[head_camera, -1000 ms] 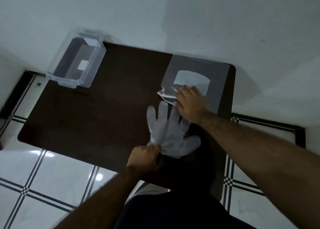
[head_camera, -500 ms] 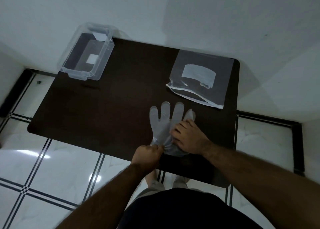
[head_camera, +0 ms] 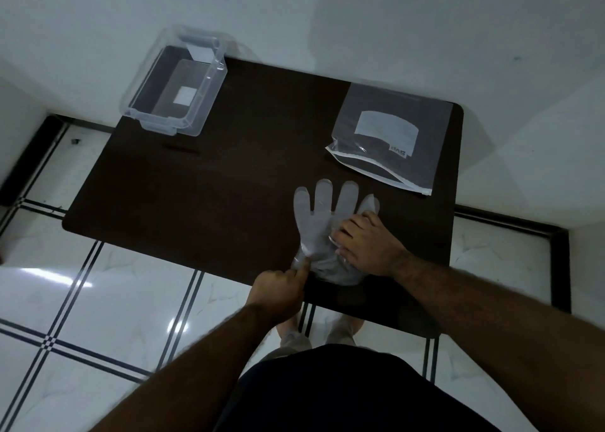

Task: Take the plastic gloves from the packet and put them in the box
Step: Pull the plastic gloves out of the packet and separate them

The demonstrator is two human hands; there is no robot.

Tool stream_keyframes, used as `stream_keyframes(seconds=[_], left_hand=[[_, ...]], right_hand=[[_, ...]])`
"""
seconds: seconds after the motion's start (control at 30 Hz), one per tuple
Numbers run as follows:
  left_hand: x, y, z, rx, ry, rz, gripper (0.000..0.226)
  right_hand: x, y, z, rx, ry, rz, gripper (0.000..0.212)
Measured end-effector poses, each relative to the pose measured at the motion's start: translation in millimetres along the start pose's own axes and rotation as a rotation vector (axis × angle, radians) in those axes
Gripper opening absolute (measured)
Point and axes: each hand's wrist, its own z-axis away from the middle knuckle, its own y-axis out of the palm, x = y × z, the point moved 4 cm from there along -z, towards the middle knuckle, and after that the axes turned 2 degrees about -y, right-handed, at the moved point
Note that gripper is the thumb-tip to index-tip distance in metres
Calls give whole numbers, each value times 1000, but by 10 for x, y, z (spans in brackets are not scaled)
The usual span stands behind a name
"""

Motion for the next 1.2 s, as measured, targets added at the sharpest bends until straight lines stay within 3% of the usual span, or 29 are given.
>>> stream_keyframes(seconds=[0.23, 0.4, 0.87, 1.03, 1.2], left_hand=[[212, -84, 134, -138, -351, 268, 22], [378, -145, 113, -138, -549, 478, 17], [435, -92, -14, -69, -507, 706, 21], [415, -51, -123, -32, -649, 1024, 15], [412, -67, -181, 20, -816, 1337, 11]], right_hand=[[458, -55, -211, -127, 65, -149, 34], [821, 64, -379, -150, 115, -187, 26], [884, 130, -421, -177, 274, -277, 19], [855, 102, -389, -257, 380, -507, 9], [826, 117, -369, -308, 431, -604, 12]])
